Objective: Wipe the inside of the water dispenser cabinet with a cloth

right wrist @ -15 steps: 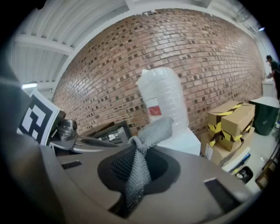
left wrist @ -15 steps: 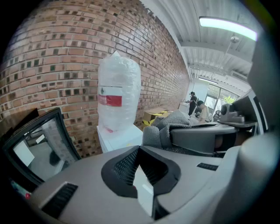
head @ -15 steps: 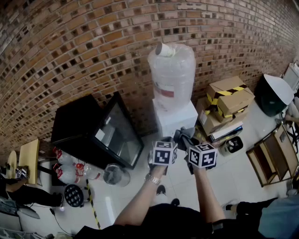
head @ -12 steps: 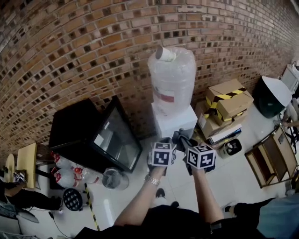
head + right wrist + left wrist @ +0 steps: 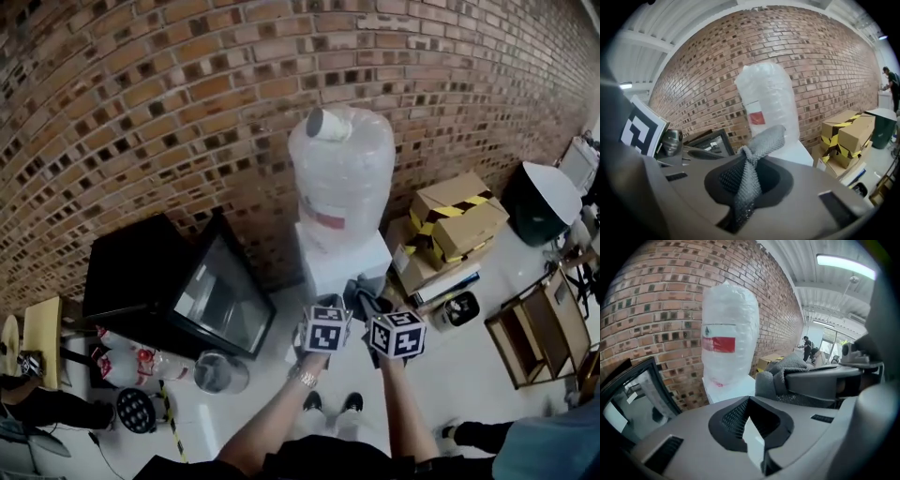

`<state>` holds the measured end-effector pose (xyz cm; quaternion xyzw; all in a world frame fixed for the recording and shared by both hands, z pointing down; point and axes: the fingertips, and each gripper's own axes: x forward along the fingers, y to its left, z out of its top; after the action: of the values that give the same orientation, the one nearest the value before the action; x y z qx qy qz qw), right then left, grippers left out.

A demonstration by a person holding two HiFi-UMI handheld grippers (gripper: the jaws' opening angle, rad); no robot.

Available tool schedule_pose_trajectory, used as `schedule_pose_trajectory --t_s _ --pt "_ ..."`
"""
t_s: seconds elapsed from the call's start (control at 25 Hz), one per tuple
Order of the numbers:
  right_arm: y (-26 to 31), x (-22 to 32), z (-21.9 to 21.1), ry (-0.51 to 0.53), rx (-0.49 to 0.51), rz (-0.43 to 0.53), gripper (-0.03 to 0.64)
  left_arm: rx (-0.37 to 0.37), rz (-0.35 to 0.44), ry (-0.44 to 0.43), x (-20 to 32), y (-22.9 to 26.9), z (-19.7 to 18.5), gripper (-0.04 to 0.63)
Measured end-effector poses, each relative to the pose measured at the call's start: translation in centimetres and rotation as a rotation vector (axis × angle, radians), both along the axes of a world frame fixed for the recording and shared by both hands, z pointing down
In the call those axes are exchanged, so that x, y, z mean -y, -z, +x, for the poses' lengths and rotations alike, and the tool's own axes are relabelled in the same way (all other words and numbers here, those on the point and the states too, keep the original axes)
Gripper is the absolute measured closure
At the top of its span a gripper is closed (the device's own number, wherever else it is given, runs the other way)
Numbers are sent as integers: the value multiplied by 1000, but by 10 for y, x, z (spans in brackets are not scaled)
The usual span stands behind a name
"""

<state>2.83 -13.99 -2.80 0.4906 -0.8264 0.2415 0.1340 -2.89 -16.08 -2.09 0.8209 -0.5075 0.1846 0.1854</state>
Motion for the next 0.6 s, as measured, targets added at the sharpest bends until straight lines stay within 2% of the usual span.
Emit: schedule_pose_trajectory --t_s 0.32,0.48,0.6 --pt "-82 17 34 16 -3 -96 588 11 -117 69 5 -82 26 594" --pt "-155 24 49 -6 -6 -145 588 5 -126 99 15 -141 39 594" --pt "-231 30 58 -27 -20 -166 588 10 -122 94 25 -210 46 594"
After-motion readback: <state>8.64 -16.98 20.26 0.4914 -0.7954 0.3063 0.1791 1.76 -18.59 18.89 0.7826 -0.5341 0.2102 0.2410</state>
